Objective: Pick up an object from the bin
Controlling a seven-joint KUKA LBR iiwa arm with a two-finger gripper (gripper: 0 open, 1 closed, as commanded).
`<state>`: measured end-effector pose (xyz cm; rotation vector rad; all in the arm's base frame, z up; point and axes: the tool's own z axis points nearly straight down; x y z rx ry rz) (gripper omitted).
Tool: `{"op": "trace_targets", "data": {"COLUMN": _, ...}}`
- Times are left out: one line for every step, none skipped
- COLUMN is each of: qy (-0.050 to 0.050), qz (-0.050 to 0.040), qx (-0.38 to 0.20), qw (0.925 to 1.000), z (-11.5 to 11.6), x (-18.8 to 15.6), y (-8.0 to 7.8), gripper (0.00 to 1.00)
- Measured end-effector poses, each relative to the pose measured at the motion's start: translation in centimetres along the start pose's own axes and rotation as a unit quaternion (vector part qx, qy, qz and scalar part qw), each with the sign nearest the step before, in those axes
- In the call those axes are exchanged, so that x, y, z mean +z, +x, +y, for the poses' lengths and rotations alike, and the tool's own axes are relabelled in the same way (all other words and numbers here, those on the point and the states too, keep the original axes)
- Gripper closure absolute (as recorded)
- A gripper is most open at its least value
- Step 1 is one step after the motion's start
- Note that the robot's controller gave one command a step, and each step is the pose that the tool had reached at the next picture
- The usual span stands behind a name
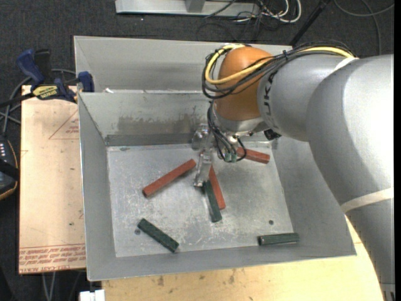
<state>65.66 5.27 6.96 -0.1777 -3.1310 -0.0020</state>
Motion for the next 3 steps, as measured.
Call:
{"op": "trace_targets", "data": {"qy": -0.002, "qz": -0.003, "qx": -0.024, "qw": 0.9997, "z": 7.5, "x": 0.0, "y": 2.6, "gripper": 0.0}}
{"op": "trace_targets", "data": {"qy": 0.0, "qz": -0.0041, "qx": -0.021, "qw": 0.9998, "z": 7.0, "x": -0.1, "y": 2.4, "gripper": 1.0}}
{"op": "trace_targets", "data": {"qy": -0.001, "qz": -0.0088, "qx": -0.059, "qw": 0.9982, "z": 8.0, "x": -16.6, "y": 3.5, "gripper": 1.0}}
